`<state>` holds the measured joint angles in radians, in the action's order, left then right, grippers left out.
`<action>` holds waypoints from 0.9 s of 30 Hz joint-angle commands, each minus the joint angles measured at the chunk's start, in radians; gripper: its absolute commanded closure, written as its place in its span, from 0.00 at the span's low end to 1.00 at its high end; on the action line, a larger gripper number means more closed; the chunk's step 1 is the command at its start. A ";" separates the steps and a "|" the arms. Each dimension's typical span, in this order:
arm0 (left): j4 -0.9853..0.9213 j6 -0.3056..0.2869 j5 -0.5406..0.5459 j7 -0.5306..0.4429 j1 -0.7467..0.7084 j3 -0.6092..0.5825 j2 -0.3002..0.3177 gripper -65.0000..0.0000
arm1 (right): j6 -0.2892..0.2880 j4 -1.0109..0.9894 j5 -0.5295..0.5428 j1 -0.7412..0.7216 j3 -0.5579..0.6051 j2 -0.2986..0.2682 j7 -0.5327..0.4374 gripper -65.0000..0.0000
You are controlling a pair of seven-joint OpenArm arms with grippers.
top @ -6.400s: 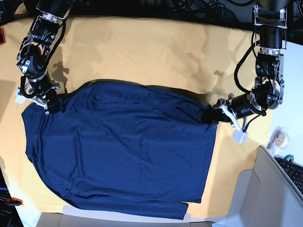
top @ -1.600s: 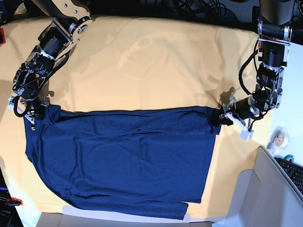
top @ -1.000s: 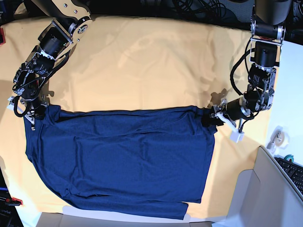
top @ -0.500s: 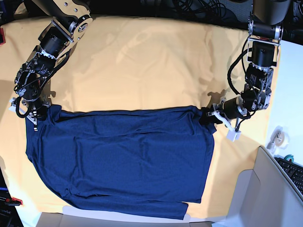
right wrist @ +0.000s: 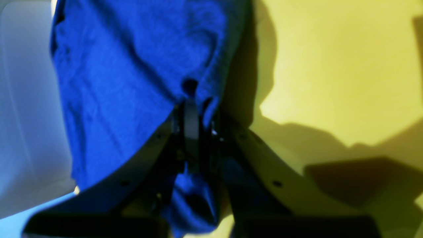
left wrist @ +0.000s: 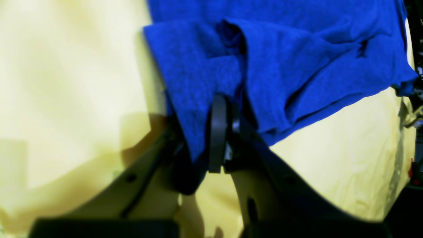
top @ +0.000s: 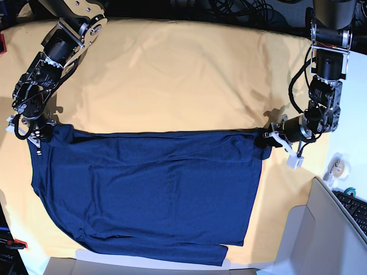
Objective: Fold the T-shirt properly
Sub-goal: 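Drag the shirt further toward the arms with both grippers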
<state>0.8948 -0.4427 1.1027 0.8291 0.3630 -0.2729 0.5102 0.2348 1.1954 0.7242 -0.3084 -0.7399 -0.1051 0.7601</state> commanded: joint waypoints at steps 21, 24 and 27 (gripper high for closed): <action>0.245 0.008 -0.019 0.078 -0.235 0.162 0.064 1.00 | 0.010 0.346 -0.016 0.211 -0.010 -0.025 0.120 1.00; 0.277 0.008 -0.014 0.078 -0.284 0.163 0.092 1.00 | 0.010 0.416 -0.016 0.286 -0.010 -0.046 0.120 1.00; 0.306 0.008 -0.014 0.078 -0.324 0.165 0.112 1.00 | 0.010 0.481 -0.016 0.361 -0.017 -0.049 0.120 1.00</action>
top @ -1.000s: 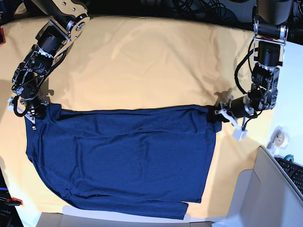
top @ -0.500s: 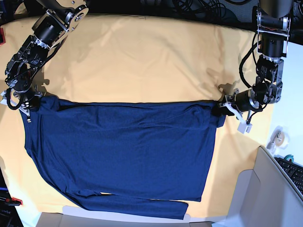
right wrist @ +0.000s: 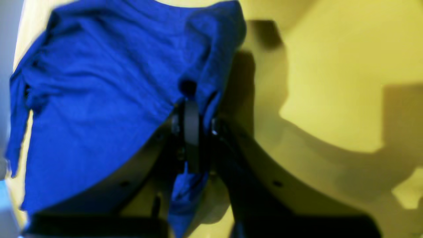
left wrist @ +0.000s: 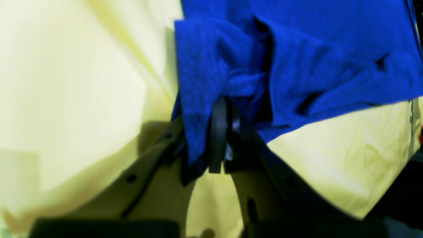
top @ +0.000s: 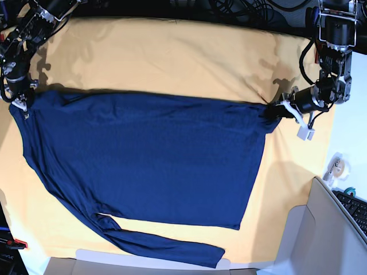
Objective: Fold the T-shirt properly
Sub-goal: 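Drag the shirt further toward the arms with both grippers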
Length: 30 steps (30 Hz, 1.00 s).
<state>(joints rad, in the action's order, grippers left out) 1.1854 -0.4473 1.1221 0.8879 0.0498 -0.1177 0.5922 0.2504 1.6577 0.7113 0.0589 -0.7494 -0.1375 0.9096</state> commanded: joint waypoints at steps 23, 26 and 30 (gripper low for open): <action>0.288 0.012 -0.033 0.060 -0.477 0.264 0.019 1.00 | -0.006 0.178 0.138 0.433 -0.103 -0.017 -0.030 1.00; 0.304 0.012 -0.033 0.061 -0.512 0.281 0.007 1.00 | -0.007 0.178 0.138 0.448 -0.103 -0.024 -0.030 1.00; 0.305 0.011 -0.033 0.060 -0.566 0.293 -0.002 1.00 | -0.030 0.178 0.138 0.462 -0.103 -0.047 -0.030 1.00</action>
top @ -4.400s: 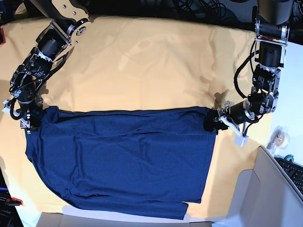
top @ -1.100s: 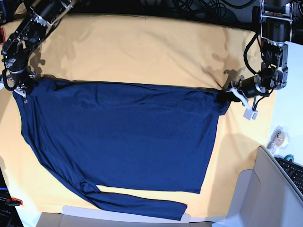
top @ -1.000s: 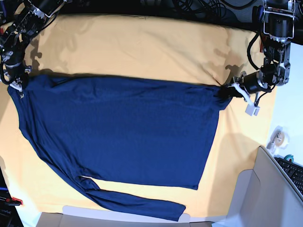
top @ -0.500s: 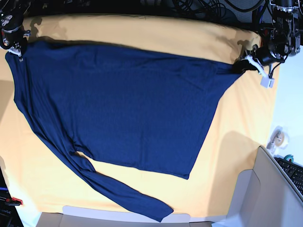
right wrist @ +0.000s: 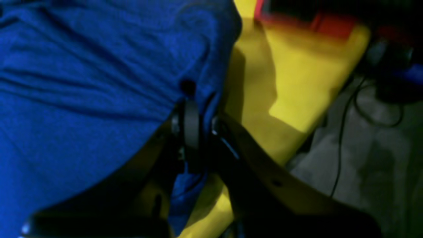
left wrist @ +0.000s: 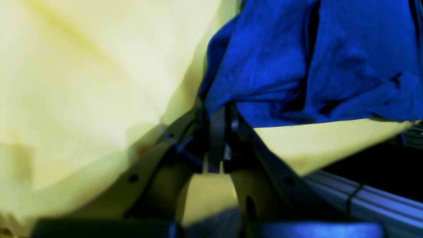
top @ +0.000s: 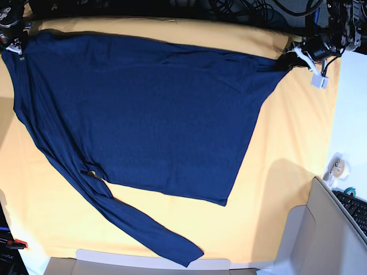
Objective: Fold the T-shirt properly
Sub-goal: 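Drag the shirt further toward the arms with both grippers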
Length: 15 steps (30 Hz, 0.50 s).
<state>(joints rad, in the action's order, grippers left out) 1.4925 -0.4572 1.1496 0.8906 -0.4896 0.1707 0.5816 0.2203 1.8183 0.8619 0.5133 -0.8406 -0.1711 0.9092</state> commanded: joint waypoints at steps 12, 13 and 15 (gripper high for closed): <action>-0.002 -0.097 -0.066 0.065 -0.119 0.040 -0.031 1.00 | -0.035 0.016 -0.019 0.009 -0.035 -0.034 -0.029 1.00; -0.002 -0.097 -0.066 0.066 -0.119 0.040 -0.039 1.00 | -0.035 0.016 -0.019 0.009 -0.035 -0.034 -0.029 1.00; -0.002 -0.099 -0.066 0.068 -0.119 0.037 -0.051 1.00 | -0.035 0.016 -0.019 0.009 -0.035 -0.032 -0.029 1.00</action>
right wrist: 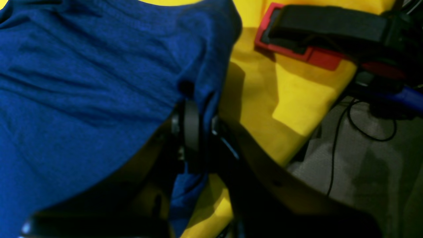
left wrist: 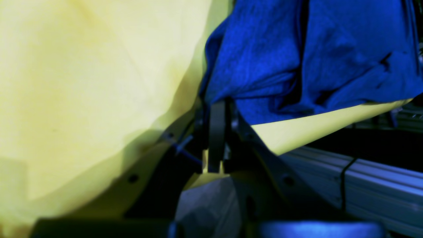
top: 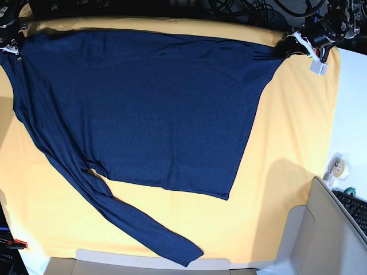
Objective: Fold the T-shirt properly
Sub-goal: 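Drag the shirt further toward the arms with both grippers, then release the shirt and raise the left gripper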
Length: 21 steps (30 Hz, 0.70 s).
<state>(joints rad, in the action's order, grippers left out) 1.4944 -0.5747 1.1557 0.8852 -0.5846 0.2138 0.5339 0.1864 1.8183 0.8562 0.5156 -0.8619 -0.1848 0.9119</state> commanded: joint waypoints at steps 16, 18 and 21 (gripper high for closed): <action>-0.004 0.018 -0.073 0.075 -0.016 -0.006 -0.011 0.87 | -0.003 -0.030 -0.005 -0.002 -0.009 -0.011 0.028 1.00; -0.004 0.018 -0.073 0.075 -0.016 -0.006 -0.011 0.83 | -0.003 -0.035 -0.005 -0.028 -0.013 -0.011 0.106 0.97; -0.004 0.018 -0.073 0.075 -0.016 -0.014 -0.011 0.81 | -0.003 -0.036 -0.005 -0.051 -0.013 -0.003 0.154 0.84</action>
<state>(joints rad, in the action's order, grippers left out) 1.4963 -0.5865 1.1637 0.8867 -0.5869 0.2134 0.5205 0.1856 1.7668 0.8490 0.4568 -0.8646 -0.1764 1.0702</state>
